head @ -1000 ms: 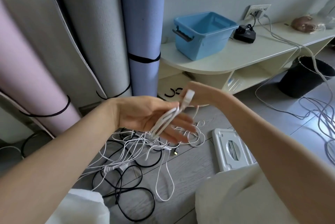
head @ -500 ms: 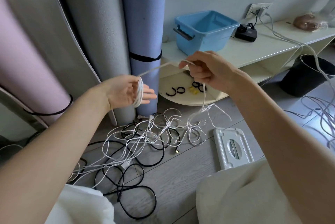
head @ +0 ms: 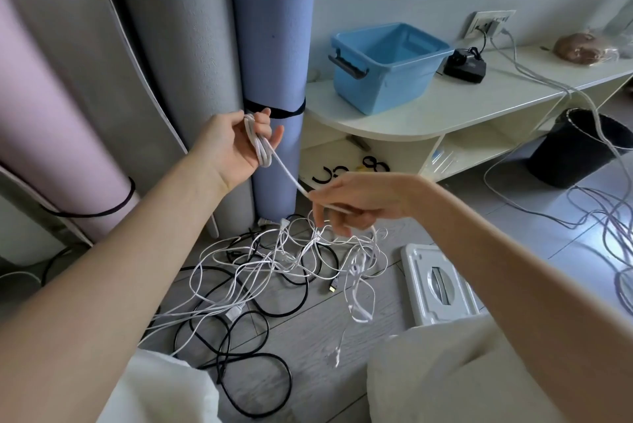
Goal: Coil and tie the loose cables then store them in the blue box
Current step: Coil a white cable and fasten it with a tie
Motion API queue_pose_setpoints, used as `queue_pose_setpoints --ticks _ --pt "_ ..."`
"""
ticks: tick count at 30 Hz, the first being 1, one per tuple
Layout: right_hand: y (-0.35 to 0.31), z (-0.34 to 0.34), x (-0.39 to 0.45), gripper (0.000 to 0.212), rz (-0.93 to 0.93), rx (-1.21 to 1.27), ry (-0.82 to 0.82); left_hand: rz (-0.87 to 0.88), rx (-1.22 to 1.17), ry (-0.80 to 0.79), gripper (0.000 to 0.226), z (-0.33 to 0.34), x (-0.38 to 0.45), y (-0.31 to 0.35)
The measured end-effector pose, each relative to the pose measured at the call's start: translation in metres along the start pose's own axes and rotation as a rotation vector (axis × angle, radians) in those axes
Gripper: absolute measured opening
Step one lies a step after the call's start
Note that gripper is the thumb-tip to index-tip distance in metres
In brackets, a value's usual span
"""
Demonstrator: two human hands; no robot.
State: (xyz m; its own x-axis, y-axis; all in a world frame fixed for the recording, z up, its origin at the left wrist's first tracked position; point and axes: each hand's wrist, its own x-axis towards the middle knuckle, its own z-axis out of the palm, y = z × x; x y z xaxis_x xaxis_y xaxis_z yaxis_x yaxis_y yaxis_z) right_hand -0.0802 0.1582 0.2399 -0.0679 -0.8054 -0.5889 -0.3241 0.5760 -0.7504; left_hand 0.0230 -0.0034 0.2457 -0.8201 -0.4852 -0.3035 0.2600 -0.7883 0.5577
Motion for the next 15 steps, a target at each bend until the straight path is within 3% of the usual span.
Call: queue_pose_setpoints --ticks 4,7,9,11,13,15 --pt "-0.005 0.02 0.011 0.063 0.073 -0.156 -0.032 -0.135 0.056 -0.193 0.037 0.013 -0.01 0.001" --pt "-0.003 0.023 0.016 0.068 0.143 -0.366 0.039 -0.292 0.295 -0.418 0.034 0.021 -0.022 -0.002" --pt "0.0 0.016 0.017 0.062 0.136 -0.465 0.184 -0.473 0.477 -0.586 0.036 0.018 -0.028 -0.005" --pt "0.001 0.003 0.014 0.038 0.079 -0.469 0.3 -0.677 0.557 -0.741 0.031 0.01 -0.032 -0.007" --pt "0.001 -0.011 0.005 0.031 0.071 -0.419 0.401 -0.742 0.688 -0.764 0.032 0.002 -0.035 -0.007" --pt "0.003 -0.024 -0.004 0.051 0.023 -0.271 0.527 -0.724 0.919 -0.71 0.039 -0.003 -0.038 -0.005"
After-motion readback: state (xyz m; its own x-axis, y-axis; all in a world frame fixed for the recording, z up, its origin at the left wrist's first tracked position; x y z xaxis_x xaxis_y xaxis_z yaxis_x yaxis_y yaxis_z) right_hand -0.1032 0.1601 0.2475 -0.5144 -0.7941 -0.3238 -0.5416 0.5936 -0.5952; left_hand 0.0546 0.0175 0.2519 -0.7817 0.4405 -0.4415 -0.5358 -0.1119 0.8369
